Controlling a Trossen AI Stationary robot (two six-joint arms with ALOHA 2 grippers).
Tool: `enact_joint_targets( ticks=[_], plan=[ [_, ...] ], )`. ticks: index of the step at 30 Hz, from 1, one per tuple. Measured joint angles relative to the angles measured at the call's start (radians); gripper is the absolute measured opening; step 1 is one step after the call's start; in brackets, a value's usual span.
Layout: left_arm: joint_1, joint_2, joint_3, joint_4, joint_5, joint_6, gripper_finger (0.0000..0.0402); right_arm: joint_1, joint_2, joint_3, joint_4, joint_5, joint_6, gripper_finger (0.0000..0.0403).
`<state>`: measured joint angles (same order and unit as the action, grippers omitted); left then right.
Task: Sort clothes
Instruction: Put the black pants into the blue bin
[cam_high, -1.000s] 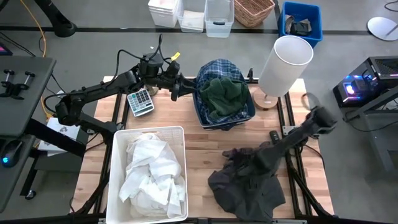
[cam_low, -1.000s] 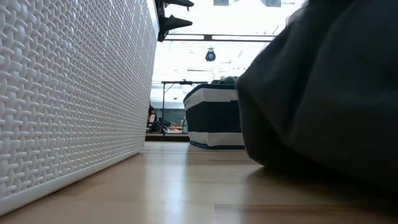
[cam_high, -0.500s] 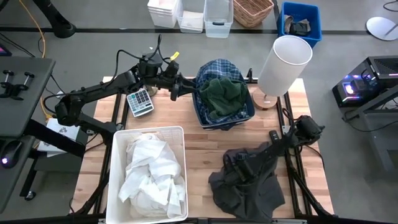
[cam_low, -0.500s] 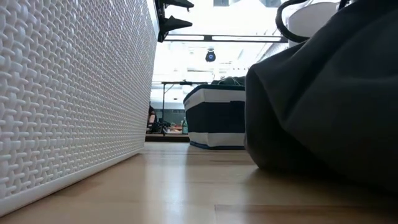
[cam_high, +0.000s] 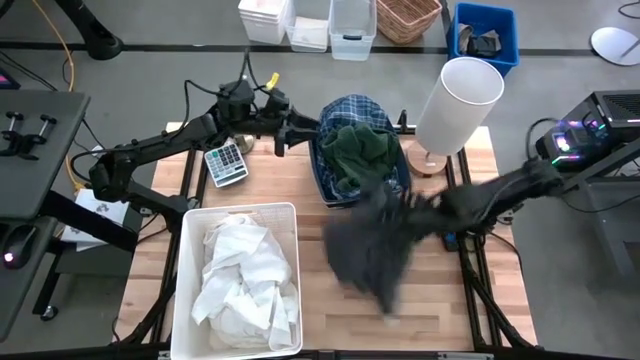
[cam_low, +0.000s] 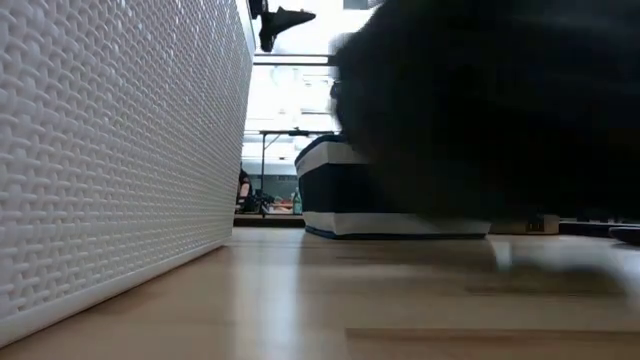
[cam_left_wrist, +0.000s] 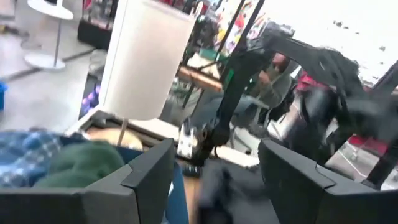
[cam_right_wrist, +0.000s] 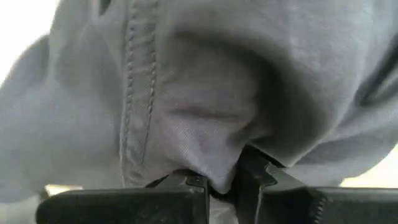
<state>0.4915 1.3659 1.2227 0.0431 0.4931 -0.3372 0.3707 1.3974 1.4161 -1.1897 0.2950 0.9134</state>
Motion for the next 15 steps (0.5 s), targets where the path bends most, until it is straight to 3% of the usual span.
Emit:
enact_joint_targets(
  ticks=[3, 7, 12, 15],
  plan=[
    [0.0, 0.0, 0.0, 0.053, 0.003, -0.016, 0.022, -0.092, -0.112, 0.109, 0.049, 0.22, -0.033, 0.0027],
    [0.0, -0.005, 0.0, 0.161, 0.036, -0.048, 0.022, -0.223, -0.176, 0.23, 0.173, 0.422, -0.291, 0.0027],
    [0.0, -0.015, 0.001, 0.433, 0.077, -0.155, 0.022, -0.411, -0.144, 0.288, 0.459, 0.415, -0.659, 0.0025],
    [0.001, -0.02, 0.001, 0.602, 0.078, -0.22, 0.022, -0.515, -0.109, 0.289, 0.557, 0.359, -0.756, 0.0025]
  ],
)
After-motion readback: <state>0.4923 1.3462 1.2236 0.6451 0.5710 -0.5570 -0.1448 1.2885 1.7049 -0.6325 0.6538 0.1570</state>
